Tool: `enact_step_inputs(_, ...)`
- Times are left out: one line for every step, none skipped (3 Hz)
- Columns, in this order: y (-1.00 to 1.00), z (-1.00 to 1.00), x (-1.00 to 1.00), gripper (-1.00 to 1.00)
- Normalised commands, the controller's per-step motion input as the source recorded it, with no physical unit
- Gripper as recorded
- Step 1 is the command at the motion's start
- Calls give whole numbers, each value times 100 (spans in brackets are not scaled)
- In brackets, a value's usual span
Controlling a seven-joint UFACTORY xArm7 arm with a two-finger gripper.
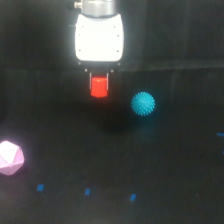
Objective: Pick up the red object from the table
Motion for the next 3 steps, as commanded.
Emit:
enact_step_inputs(5, 13, 2, -93)
enact_step_inputs(6, -23, 10, -100)
enact_step_inputs(4, -9, 0, -100)
